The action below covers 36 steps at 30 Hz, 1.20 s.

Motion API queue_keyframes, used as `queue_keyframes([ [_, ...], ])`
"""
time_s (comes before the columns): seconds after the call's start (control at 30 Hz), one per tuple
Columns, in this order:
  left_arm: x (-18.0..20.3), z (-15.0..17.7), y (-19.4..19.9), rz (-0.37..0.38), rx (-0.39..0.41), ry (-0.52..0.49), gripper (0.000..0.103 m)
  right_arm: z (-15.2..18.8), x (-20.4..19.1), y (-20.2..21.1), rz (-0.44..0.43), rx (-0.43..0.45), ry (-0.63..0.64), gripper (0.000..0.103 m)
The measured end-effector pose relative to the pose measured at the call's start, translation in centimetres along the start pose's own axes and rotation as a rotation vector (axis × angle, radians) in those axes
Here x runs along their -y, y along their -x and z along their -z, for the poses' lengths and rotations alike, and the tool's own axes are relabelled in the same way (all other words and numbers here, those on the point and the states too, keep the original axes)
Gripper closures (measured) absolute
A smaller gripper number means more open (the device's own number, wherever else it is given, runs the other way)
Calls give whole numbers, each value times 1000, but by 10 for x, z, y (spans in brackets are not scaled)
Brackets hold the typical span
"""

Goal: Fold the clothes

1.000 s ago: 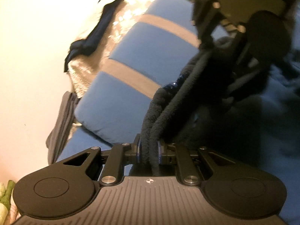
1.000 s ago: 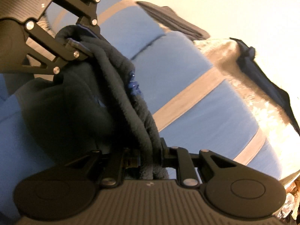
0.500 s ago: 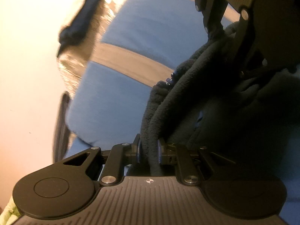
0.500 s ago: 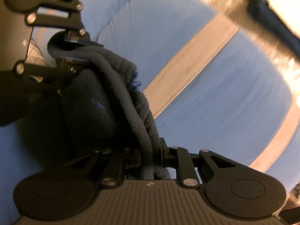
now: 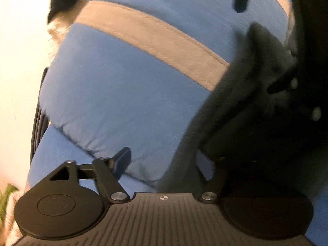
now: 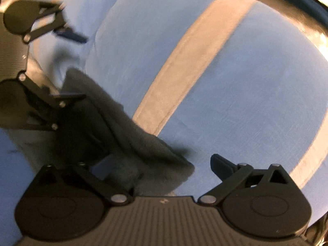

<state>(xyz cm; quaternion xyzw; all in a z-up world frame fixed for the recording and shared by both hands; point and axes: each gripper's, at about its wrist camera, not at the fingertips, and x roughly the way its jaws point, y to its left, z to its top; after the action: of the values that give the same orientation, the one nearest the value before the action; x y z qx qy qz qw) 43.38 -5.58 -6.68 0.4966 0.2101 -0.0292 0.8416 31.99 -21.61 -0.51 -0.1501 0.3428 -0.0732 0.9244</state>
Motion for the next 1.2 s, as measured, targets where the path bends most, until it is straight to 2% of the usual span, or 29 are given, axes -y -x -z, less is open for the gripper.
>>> queue_keyframes([
  [0.13, -51, 23, 18, 123, -24, 200, 28, 14, 35, 31, -2, 39, -30, 0],
  [0.23, -92, 53, 36, 165, -22, 328, 28, 38, 65, 52, -13, 27, -104, 0],
  [0.37, -137, 91, 34, 214, -72, 412, 28, 73, 102, 75, -33, 6, -209, 0],
  [0.43, -148, 113, 33, 237, -108, 450, 28, 90, 99, 88, -34, -8, -248, 0],
  [0.6, -149, 158, 25, 337, -163, 559, 28, 122, 111, 93, -60, -43, -327, 5],
  [0.8, -129, 181, 8, 431, -188, 658, 28, 149, 122, 82, -142, -84, -392, 17],
  [0.9, -118, 193, -8, 470, -211, 690, 28, 157, 126, 70, -178, -91, -434, 19],
  [0.97, -112, 203, -21, 512, -254, 720, 28, 160, 125, 60, -199, -92, -460, 20],
  [1.03, -108, 213, -33, 556, -298, 750, 28, 165, 126, 51, -216, -96, -499, 25],
  [1.1, -106, 225, -40, 607, -320, 792, 29, 170, 128, 41, -229, -111, -540, 44],
  [1.13, -107, 231, -42, 632, -327, 825, 31, 173, 129, 36, -236, -119, -561, 51],
  [1.2, -110, 242, -45, 683, -335, 898, 62, 175, 128, 32, -244, -132, -582, 79],
])
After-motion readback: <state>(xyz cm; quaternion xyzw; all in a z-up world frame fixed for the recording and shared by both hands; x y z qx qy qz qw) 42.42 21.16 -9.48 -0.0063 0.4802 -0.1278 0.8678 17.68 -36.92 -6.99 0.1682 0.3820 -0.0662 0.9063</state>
